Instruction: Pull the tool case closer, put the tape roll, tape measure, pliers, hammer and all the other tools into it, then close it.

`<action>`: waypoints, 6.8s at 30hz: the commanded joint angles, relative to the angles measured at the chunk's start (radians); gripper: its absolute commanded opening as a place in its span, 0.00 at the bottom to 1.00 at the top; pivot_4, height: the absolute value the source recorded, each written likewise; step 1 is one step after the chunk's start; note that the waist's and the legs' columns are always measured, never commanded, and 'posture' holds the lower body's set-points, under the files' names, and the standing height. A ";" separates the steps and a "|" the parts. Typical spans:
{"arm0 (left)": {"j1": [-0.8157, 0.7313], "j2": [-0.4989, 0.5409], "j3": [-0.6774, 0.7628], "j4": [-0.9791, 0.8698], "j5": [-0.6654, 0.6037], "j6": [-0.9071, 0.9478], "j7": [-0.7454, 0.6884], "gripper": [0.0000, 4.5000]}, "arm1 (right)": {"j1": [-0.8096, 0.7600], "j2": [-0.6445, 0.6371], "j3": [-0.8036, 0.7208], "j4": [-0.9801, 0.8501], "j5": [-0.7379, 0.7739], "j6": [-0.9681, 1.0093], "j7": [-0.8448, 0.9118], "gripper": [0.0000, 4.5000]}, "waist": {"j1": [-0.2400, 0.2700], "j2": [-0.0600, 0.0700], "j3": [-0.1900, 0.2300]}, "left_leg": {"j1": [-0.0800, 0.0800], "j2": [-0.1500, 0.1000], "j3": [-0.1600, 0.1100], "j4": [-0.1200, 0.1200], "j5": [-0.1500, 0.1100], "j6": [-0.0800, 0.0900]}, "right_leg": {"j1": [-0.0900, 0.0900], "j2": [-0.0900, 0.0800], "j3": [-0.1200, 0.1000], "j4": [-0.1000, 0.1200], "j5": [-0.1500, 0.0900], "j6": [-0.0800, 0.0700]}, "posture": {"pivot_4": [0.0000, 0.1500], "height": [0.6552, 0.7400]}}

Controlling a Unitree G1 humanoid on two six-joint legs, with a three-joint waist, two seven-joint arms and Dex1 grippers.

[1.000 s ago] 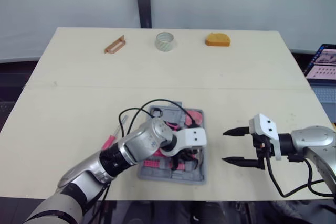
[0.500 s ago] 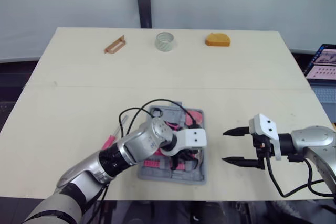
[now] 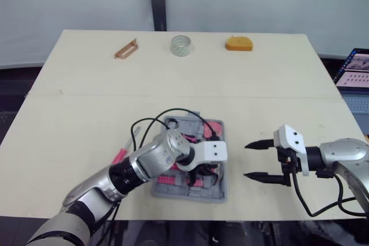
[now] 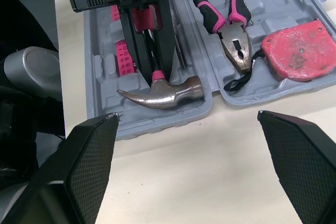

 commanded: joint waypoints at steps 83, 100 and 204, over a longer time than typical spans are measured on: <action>0.424 0.178 0.270 0.174 0.066 -0.690 -0.203 0.02 | -0.030 -0.013 -0.057 -0.040 0.070 0.051 0.001 1.00 | -0.002 0.003 -0.004 | 0.000 0.000 0.000 0.004 -0.001 0.002 | 0.002 0.000 0.000 0.001 0.001 0.001 | 1.00 1.00; 0.443 0.177 0.201 0.280 0.211 -0.787 -0.190 0.02 | -0.024 -0.018 -0.063 -0.043 0.070 0.052 -0.002 1.00 | -0.003 0.009 -0.030 | 0.019 0.000 0.000 -0.006 -0.002 0.003 | 0.019 0.000 0.000 -0.006 0.001 0.001 | 1.00 1.00; 0.993 0.114 1.046 0.097 -0.159 -0.599 0.357 0.99 | -0.399 0.222 0.156 0.105 0.021 0.039 0.036 1.00 | -0.048 0.014 -0.011 | 0.031 0.003 0.016 -0.017 -0.006 0.001 | 0.016 -0.002 0.001 -0.007 0.000 0.001 | 1.00 1.00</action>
